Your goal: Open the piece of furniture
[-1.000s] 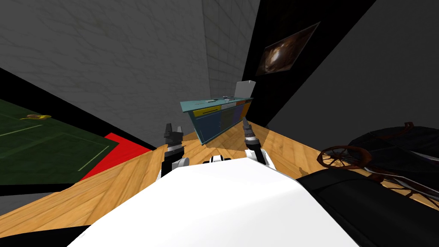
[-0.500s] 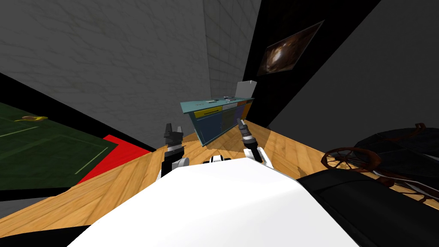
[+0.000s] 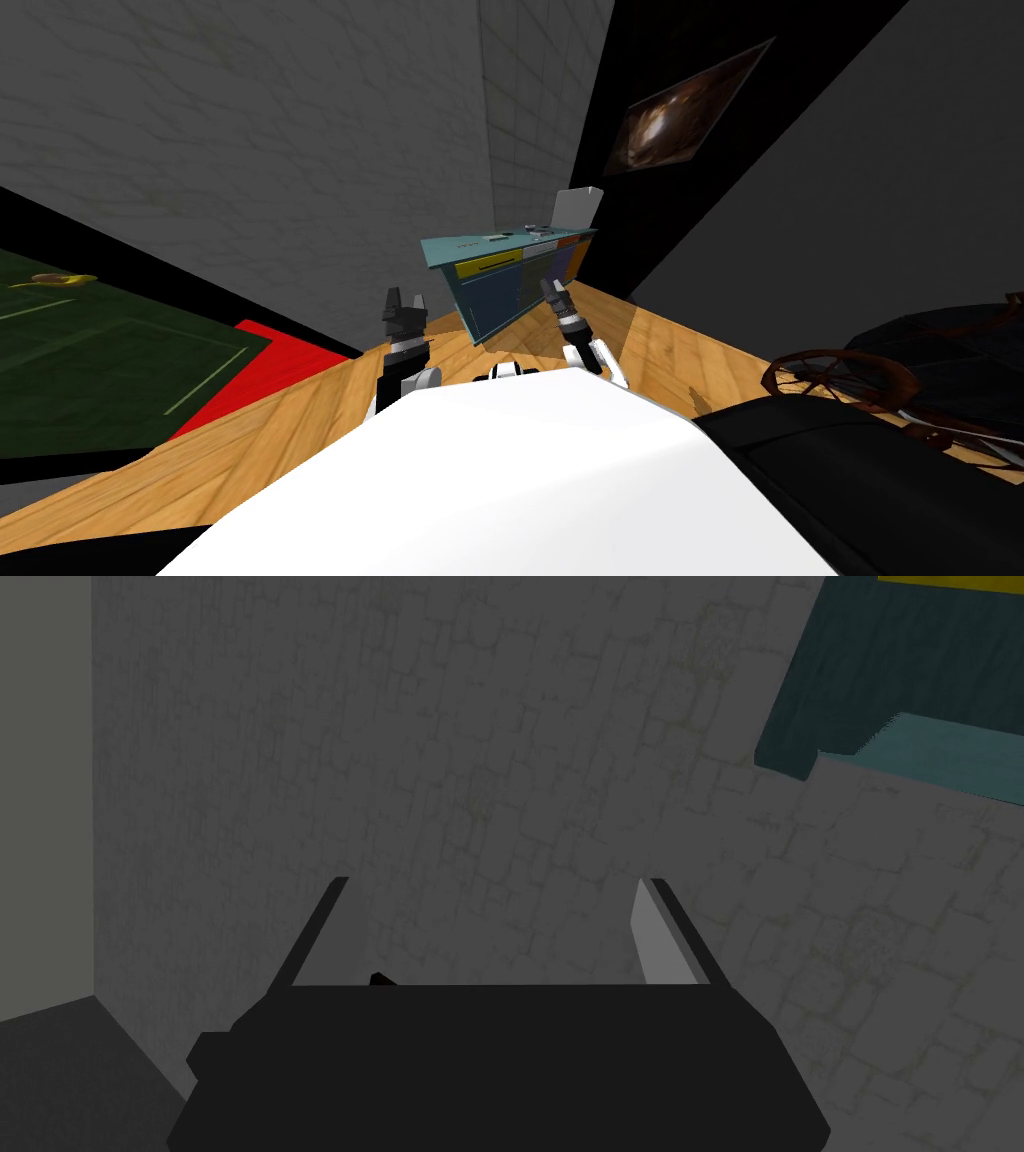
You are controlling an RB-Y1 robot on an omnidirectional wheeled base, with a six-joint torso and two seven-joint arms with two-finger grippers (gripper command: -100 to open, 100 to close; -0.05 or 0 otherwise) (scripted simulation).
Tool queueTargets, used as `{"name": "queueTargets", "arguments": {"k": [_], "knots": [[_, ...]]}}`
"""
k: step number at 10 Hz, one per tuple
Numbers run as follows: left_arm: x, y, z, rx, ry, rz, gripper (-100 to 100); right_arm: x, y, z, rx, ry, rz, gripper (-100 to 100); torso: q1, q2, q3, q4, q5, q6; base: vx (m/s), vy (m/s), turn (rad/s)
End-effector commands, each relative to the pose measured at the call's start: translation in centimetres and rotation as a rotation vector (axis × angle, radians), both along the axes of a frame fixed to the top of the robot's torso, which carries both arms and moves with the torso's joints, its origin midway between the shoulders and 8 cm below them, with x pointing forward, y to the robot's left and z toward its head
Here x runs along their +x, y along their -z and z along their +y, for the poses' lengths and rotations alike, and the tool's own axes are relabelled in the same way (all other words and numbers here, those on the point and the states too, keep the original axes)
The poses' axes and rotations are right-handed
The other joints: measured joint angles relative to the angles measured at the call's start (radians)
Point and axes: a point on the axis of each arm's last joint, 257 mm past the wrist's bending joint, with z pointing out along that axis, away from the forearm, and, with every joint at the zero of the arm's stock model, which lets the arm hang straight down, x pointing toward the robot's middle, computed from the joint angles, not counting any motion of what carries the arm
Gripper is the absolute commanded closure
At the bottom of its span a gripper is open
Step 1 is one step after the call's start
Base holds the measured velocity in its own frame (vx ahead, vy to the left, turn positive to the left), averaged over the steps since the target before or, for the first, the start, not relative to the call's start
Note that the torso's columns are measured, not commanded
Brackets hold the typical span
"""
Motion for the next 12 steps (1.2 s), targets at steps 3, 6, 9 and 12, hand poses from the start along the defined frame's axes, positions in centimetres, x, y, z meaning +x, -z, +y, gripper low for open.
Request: {"name": "queueTargets", "arguments": {"k": [3,6,9,12], "knots": [[0.0,0.0,0.0,0.0,0.0,0.0,0,1.3,1.1,1.5,-0.157,0.046,0.002,-100,-0.001,0.001,0.0,0.0,0.0,0.0,0.075,0.049,0.001],[0.0,0.0,0.0,0.0,0.0,0.0,0,2.6,2.2,3.2,-0.302,0.087,-0.003,-100,0.0,0.0,0.0,0.0,0.0,0.0,0.087,0.054,0.003],[0.0,0.0,0.0,0.0,0.0,0.0,0,3.3,2.9,4.2,-0.408,0.118,-0.012,-100,-0.003,0.002,0.001,0.001,-0.001,0.0,0.076,0.043,0.002],[0.0,0.0,0.0,0.0,0.0,0.0,0,3.9,3.6,5.1,-0.524,0.153,-0.028,-100,0.001,-0.001,0.0,0.0,0.0,0.0,0.09,0.06,0.003]]}}
